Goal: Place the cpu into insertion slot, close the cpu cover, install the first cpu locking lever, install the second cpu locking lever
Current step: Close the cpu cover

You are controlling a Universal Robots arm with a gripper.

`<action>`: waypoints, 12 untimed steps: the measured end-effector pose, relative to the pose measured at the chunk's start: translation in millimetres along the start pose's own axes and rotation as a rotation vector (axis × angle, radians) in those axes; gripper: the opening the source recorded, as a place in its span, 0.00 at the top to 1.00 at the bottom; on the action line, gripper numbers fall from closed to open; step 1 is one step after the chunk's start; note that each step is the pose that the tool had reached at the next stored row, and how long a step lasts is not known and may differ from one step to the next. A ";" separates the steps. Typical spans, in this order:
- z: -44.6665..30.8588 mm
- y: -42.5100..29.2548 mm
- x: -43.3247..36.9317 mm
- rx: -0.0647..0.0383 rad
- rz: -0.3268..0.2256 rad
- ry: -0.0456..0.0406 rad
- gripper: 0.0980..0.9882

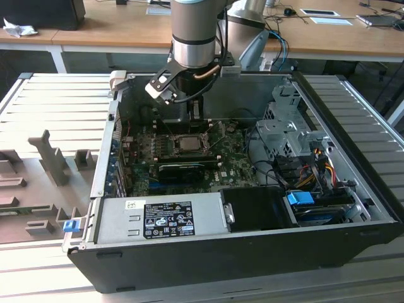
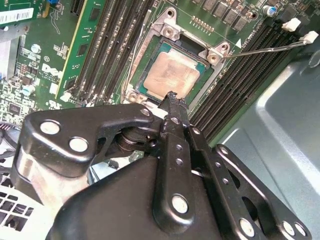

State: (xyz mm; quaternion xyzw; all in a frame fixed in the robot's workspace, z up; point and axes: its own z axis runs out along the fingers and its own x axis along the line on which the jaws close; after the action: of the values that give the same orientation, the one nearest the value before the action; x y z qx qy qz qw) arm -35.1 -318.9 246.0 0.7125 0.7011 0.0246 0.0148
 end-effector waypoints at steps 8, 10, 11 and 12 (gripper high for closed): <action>-11.4 2.6 0.7 0.000 0.000 -0.0039 0.99; -13.7 5.7 0.8 0.000 0.000 -0.0040 0.99; -14.3 6.4 0.9 0.000 0.000 -0.0040 0.99; -15.6 6.8 1.3 0.000 0.000 -0.0041 0.99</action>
State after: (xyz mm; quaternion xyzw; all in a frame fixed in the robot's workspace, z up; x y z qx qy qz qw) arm -29.2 -318.0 262.0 0.7126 0.7010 0.0230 0.0161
